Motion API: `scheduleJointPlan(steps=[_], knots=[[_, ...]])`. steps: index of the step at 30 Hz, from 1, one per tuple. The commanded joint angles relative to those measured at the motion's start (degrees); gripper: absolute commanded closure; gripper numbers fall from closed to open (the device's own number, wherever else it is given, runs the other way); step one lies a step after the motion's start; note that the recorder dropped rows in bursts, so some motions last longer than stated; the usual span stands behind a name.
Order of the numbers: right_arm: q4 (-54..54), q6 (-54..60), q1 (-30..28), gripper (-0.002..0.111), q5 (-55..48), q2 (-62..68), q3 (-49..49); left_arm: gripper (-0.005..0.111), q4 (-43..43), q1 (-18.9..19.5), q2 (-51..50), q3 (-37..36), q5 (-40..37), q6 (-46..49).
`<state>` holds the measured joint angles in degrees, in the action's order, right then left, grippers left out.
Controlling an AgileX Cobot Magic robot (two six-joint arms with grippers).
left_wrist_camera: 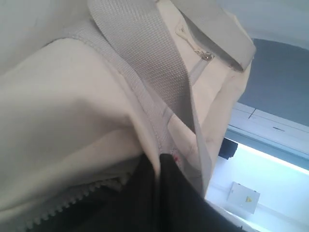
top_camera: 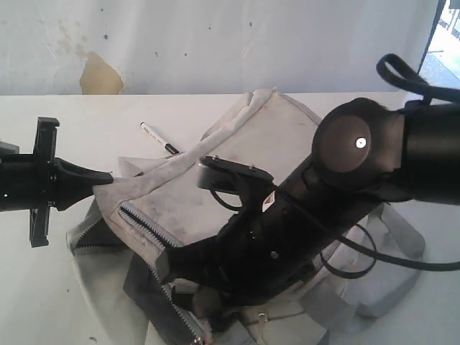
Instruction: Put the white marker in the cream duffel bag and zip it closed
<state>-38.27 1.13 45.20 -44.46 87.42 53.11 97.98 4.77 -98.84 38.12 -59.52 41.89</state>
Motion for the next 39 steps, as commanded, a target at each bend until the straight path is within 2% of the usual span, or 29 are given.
scheduleJointPlan(steps=[1,7,11,15,19,25,29,33,36,39], knots=[[6.76,0.10,-4.49,0.108,-9.31,-1.86,0.18,0.106,1.96,2.03,0.11,0.26,-0.44,0.12],[16.67,0.10,-8.98,0.108,-19.57,-2.70,0.18,0.106,1.96,2.58,0.11,0.26,-0.33,0.47],[25.73,0.10,-10.49,0.108,-22.05,-2.70,0.18,0.106,1.96,2.58,0.11,0.26,-1.03,1.13],[33.24,0.10,-10.55,0.108,-22.66,-2.70,0.18,0.107,1.96,2.58,0.11,0.26,-2.04,5.96],[39.68,-0.19,-10.55,0.108,-19.54,-2.70,0.18,0.107,0.61,2.58,0.22,0.26,-2.12,9.62],[48.69,-1.13,-10.55,0.108,-14.77,-2.70,0.18,0.107,-2.73,2.58,0.22,0.26,-1.57,9.77],[61.49,-9.28,-10.55,0.108,-12.38,-2.70,0.18,0.107,-3.97,2.58,0.22,0.26,-1.57,9.77],[74.28,-17.99,-10.55,0.108,-10.30,-2.70,0.18,0.107,-6.99,4.43,0.22,0.26,-2.50,9.63],[74.49,-20.84,-10.55,0.108,-7.76,-2.70,0.18,0.107,-8.85,6.73,0.22,0.26,-4.04,10.12],[70.38,-20.45,-10.44,0.108,-4.96,-2.70,0.18,0.107,-8.79,7.91,0.22,0.73,-8.62,18.27]])
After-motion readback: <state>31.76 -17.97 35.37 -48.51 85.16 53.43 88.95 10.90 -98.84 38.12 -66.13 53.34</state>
